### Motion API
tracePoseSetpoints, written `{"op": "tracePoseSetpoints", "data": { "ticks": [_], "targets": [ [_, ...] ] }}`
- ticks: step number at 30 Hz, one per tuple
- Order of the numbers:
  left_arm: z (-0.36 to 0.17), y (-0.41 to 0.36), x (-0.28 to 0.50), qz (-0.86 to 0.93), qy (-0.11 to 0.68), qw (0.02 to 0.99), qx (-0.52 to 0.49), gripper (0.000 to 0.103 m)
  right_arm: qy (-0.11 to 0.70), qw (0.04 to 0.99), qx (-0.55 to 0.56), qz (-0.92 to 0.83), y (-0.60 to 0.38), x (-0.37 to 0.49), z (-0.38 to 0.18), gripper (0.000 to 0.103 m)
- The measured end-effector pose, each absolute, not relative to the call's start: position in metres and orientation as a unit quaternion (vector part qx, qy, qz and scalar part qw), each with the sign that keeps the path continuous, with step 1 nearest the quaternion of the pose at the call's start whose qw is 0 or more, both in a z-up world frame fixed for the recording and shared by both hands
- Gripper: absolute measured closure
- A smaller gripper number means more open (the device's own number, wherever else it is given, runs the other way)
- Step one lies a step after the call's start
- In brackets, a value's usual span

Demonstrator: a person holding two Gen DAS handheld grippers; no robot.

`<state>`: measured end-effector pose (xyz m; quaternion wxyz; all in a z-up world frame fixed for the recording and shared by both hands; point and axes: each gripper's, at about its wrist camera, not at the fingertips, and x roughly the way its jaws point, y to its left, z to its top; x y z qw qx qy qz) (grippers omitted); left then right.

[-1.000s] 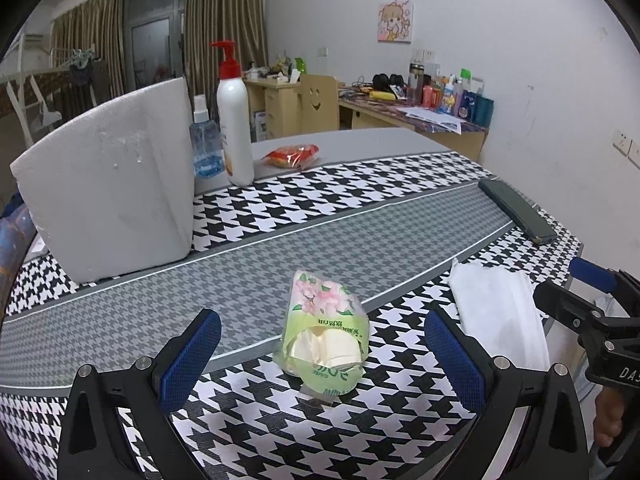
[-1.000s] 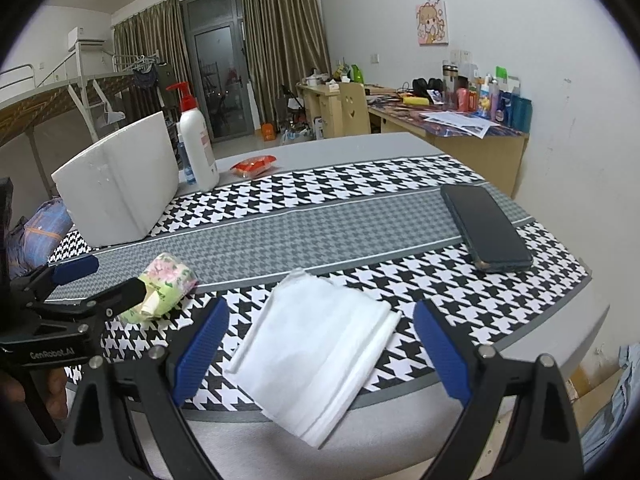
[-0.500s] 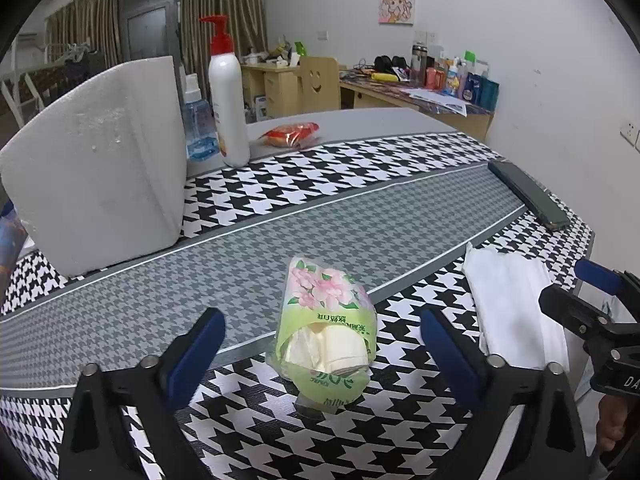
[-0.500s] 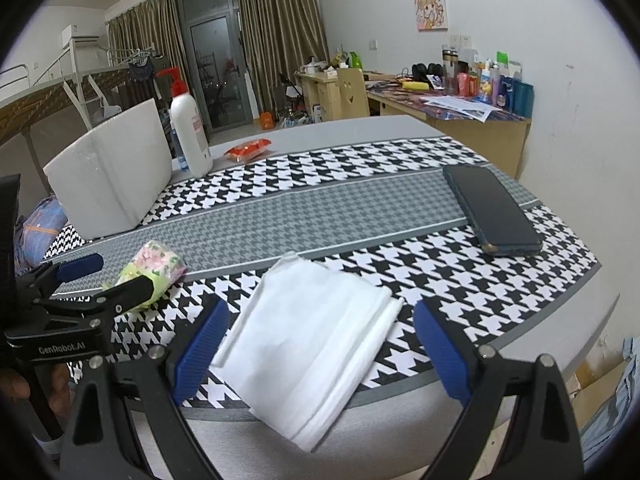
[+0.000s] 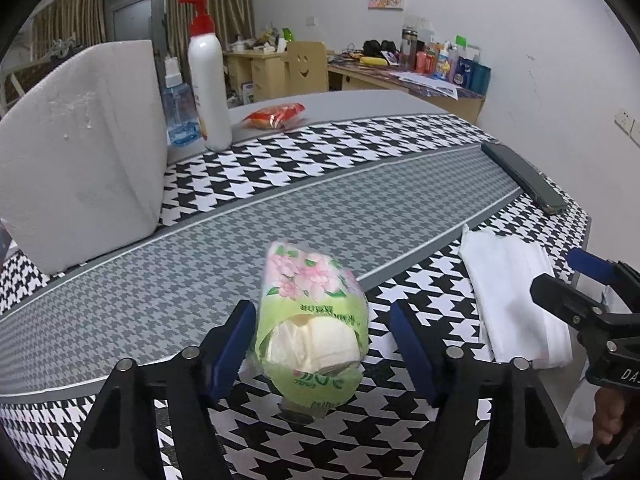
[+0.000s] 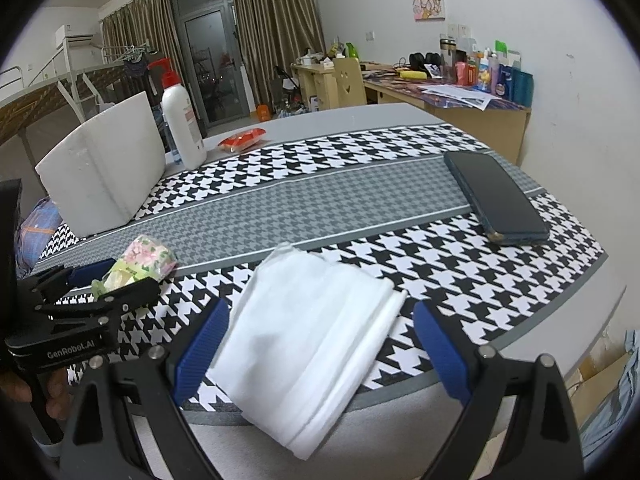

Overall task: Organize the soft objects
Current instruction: 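Lower the left gripper onto the green tissue pack while the right gripper approaches the white cloth, then close the left gripper on the tissue pack while the right gripper pinches the white cloth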

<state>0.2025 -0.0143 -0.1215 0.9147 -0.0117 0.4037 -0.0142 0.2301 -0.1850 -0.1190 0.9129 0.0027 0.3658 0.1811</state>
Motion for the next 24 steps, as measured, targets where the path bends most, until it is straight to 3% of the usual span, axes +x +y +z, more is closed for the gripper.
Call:
{"op": "tracePoseSetpoints", "data": {
  "ticks": [3, 9, 24],
  "targets": [
    [-0.127, -0.017, 0.205, -0.030, 0.422, 0.906, -0.014, 0.046, 0.369, 0.912, -0.001, 0.182, -0.182, 0.231, -0.120, 0.007],
    [-0.127, -0.019, 0.204, -0.035, 0.421, 0.907, -0.012, 0.055, 0.373, 0.910, -0.010, 0.180, -0.177, 0.230, -0.123, 0.007],
    [-0.118, -0.015, 0.192, -0.046, 0.402, 0.914, -0.022, 0.057, 0.393, 0.905, -0.030, 0.162, -0.168, 0.233, -0.134, 0.007]
  ]
}}
